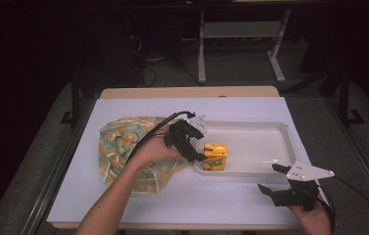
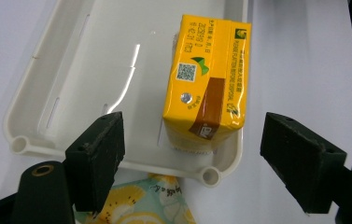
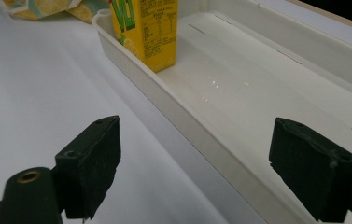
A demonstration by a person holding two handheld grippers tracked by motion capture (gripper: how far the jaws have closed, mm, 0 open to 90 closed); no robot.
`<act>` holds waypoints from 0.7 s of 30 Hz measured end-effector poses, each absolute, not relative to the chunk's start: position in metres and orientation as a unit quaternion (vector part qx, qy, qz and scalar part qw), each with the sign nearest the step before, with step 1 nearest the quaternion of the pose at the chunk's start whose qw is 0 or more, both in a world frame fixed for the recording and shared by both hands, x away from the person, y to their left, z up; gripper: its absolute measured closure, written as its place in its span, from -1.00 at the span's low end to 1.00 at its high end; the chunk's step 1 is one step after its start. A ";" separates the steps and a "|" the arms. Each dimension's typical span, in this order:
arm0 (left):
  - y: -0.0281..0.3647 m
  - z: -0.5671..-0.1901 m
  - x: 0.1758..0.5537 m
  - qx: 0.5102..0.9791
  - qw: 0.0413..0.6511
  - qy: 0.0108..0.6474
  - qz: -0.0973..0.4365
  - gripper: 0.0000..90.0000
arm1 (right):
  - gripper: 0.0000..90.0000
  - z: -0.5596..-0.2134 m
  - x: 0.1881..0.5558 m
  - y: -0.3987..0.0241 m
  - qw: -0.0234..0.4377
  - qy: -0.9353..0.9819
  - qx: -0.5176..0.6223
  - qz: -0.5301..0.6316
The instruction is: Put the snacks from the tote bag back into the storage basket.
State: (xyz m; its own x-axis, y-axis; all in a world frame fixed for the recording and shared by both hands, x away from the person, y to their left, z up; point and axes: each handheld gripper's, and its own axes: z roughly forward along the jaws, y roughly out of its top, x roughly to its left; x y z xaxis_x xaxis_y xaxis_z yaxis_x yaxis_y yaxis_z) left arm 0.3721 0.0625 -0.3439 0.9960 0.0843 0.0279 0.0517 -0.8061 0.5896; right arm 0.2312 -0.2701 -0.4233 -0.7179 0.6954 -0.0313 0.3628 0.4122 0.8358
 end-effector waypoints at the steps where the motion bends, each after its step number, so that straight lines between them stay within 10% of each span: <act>1: 0.064 -0.344 0.372 0.950 0.308 0.035 0.026 -0.52 | -0.64 -0.423 0.231 -0.270 0.191 0.818 0.325 0.435; 21: 0.105 -0.342 0.366 0.940 0.333 0.065 0.036 -0.52 | -0.65 -0.422 0.230 -0.272 0.197 0.814 0.332 0.434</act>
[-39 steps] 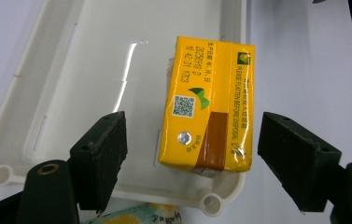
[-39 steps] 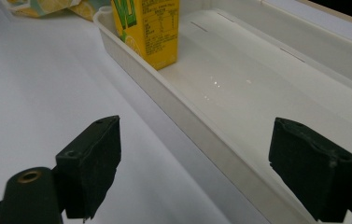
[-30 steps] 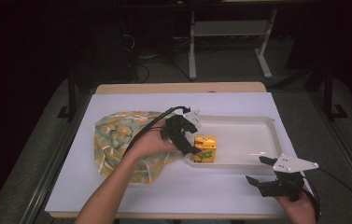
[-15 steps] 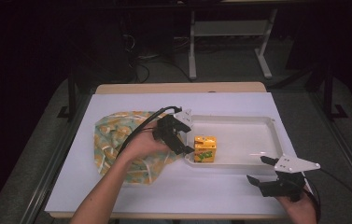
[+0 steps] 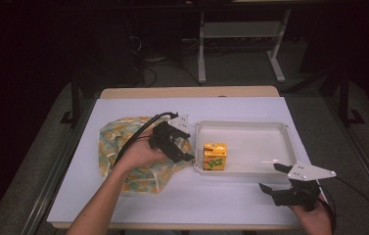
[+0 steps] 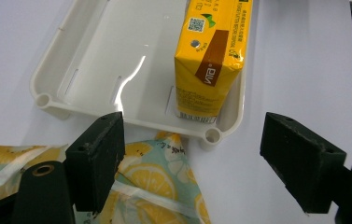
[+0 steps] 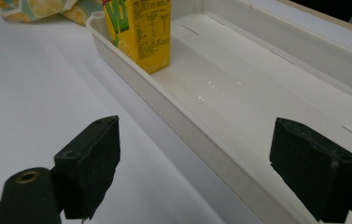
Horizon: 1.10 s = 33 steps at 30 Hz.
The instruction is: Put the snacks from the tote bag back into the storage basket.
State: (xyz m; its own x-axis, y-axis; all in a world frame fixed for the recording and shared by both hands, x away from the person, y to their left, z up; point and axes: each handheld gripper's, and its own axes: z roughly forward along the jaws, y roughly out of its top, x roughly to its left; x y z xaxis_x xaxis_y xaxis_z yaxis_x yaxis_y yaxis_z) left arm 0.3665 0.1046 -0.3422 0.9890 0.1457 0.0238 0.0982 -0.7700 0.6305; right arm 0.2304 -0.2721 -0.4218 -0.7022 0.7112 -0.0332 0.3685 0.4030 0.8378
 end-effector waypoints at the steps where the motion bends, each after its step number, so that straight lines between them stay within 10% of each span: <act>1: 0.106 -0.342 0.367 0.940 0.332 0.067 0.034 -0.52 | -0.65 -0.422 0.230 -0.272 0.197 0.813 0.332 0.435; 33: 0.150 -0.350 0.342 0.933 0.345 0.086 0.050 -0.53 | -0.65 -0.422 0.231 -0.275 0.202 0.811 0.337 0.433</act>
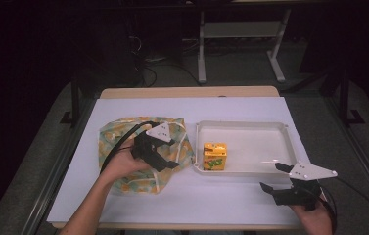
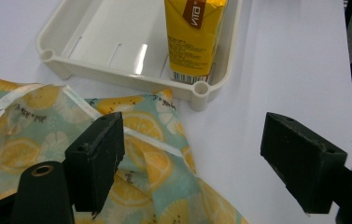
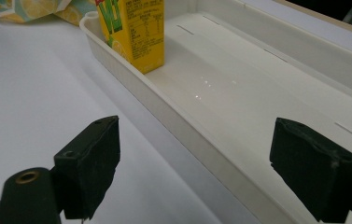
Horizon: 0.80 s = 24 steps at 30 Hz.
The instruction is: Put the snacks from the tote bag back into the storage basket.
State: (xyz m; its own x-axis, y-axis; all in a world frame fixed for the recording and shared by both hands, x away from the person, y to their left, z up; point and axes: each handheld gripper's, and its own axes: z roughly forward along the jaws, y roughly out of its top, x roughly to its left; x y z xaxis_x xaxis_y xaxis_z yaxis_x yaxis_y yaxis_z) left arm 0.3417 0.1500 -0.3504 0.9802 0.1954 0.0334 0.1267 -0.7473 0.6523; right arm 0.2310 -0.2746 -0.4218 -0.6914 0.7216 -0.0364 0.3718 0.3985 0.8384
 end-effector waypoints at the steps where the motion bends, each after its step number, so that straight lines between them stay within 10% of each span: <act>1: 0.152 -0.350 0.341 0.933 0.345 0.087 0.049 -0.53 | -0.65 -0.422 0.231 -0.275 0.202 0.811 0.337 0.433; 24: 0.190 -0.349 0.316 0.923 0.361 0.110 0.069 -0.52 | -0.65 -0.422 0.232 -0.274 0.202 0.812 0.338 0.431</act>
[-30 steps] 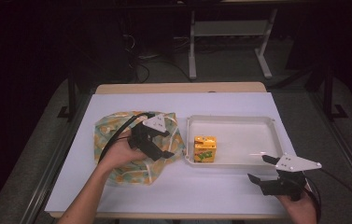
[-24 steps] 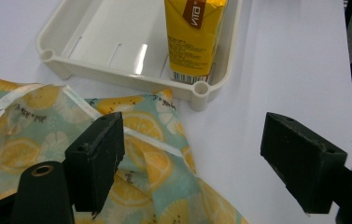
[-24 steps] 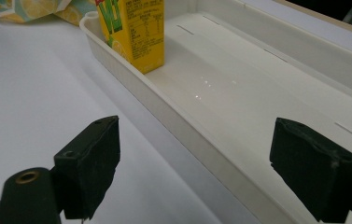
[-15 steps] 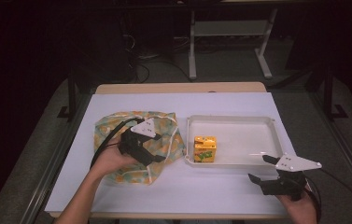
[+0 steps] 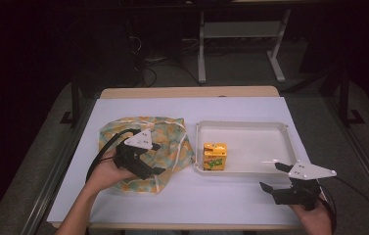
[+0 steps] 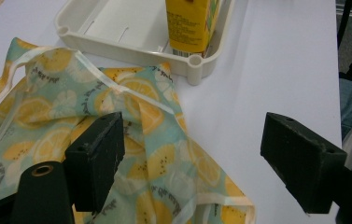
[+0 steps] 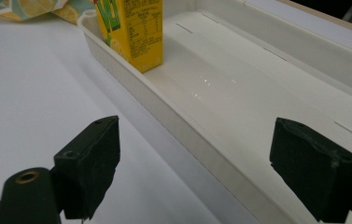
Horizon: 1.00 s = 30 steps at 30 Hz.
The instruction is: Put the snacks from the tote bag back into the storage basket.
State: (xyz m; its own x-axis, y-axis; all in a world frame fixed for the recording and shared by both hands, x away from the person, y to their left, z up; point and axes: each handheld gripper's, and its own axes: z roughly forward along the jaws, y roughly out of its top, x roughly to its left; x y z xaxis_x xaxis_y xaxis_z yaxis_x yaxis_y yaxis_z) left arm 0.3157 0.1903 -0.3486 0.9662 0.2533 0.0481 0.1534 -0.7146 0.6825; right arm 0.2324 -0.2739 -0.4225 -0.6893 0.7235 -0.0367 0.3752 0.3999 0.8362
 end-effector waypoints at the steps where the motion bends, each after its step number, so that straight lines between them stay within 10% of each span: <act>1: 0.192 -0.348 0.315 0.923 0.363 0.110 0.071 -0.52 | -0.65 -0.422 0.232 -0.274 0.203 0.812 0.338 0.431; 30: 0.234 -0.356 0.286 0.908 0.385 0.145 0.085 -0.53 | -0.65 -0.424 0.234 -0.273 0.201 0.813 0.340 0.427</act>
State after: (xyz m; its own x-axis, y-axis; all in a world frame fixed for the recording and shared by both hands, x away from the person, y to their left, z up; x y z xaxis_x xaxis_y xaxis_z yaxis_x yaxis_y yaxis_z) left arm 0.2855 0.2339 -0.3560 0.9437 0.3281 0.0429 0.1971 -0.6617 0.7234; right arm 0.2343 -0.2728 -0.4239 -0.6877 0.7251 -0.0352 0.3821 0.4028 0.8317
